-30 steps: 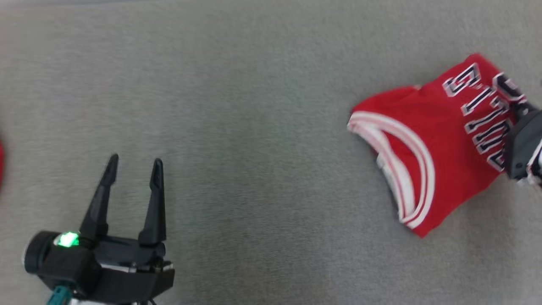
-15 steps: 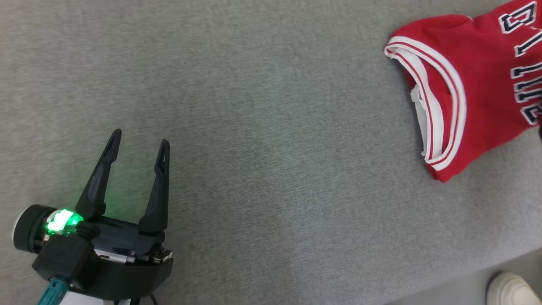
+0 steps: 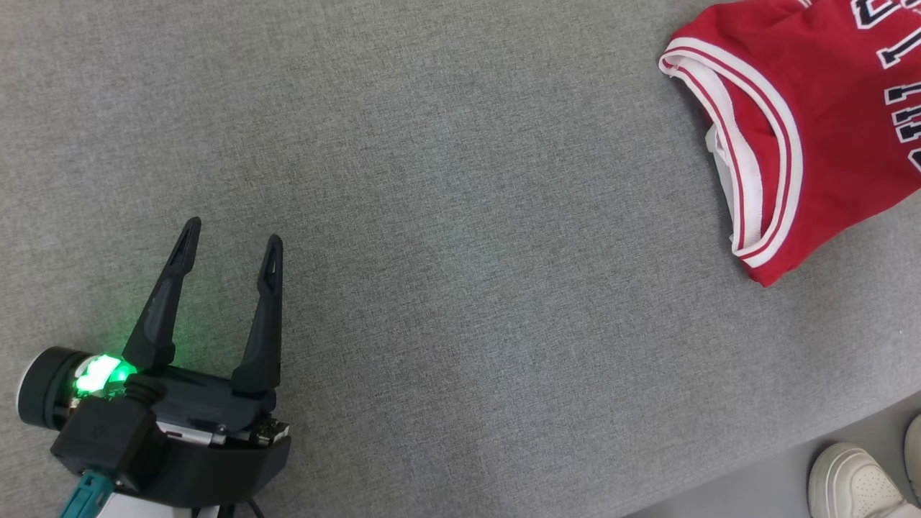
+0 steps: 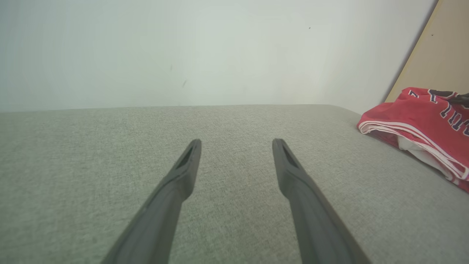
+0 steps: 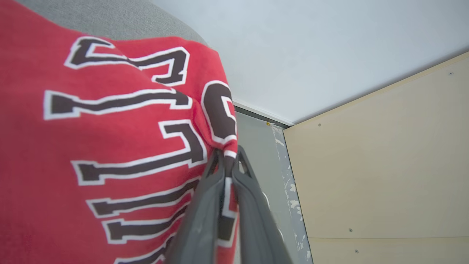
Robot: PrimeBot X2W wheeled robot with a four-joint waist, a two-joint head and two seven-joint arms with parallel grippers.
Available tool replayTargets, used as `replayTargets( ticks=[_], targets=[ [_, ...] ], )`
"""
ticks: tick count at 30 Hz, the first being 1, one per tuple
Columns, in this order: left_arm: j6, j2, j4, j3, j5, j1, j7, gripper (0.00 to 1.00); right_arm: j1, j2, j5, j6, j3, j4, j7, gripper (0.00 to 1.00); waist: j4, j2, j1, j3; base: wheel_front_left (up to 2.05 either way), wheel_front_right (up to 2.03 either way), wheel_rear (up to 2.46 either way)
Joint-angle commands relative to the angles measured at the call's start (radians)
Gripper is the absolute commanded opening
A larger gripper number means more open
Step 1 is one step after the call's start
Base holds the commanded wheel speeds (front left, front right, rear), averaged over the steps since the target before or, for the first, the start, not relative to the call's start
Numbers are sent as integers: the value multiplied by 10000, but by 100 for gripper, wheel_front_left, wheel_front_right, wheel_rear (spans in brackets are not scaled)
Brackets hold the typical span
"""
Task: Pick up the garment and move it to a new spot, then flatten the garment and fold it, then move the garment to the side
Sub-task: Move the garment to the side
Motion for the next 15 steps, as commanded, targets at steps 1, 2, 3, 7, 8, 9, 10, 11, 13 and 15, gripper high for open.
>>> replayTargets(
  ticks=[1,2,3,7,8,9,10,11,13,15],
  targets=[
    [14,4,34,22,-41,112,-28,100,83,-52,-111,-28,-72,-85,-48,0,-13,0,1,-12,0,0,0],
    [15,-5,52,18,-46,108,-28,100,104,-72,-227,-28,-107,-126,-61,0,-14,0,1,-20,0,0,0],
    [15,-16,69,-5,-50,92,-28,100,134,-91,-311,-28,-187,-157,-74,0,-7,0,1,-30,0,0,0],
    [14,-91,117,-117,-26,42,-28,100,318,88,-632,-28,-521,-325,-84,0,35,0,1,-139,0,0,0],
    [15,-105,140,-129,-39,51,-28,100,416,145,-710,-29,-568,-379,-60,6,48,0,1,-182,0,0,0],
    [14,-125,162,-162,-56,62,-28,100,485,189,-743,-29,-592,-458,-122,34,80,0,1,-239,0,0,0],
    [15,-146,187,-174,-72,82,-28,100,560,228,-778,-29,-615,-509,-103,58,109,0,1,-288,0,0,0],
    [15,-165,212,-192,-81,101,-28,100,638,238,-847,-29,-675,-546,-53,100,150,0,1,-351,0,0,0],
    [15,-258,303,-260,-130,118,-28,100,844,266,-724,-29,-748,-580,-217,100,344,0,1,-600,0,0,0],
    [15,-375,358,-234,-162,166,-28,100,1063,430,-600,-29,-783,-576,-340,100,513,0,1,-837,0,0,0]
  ],
)
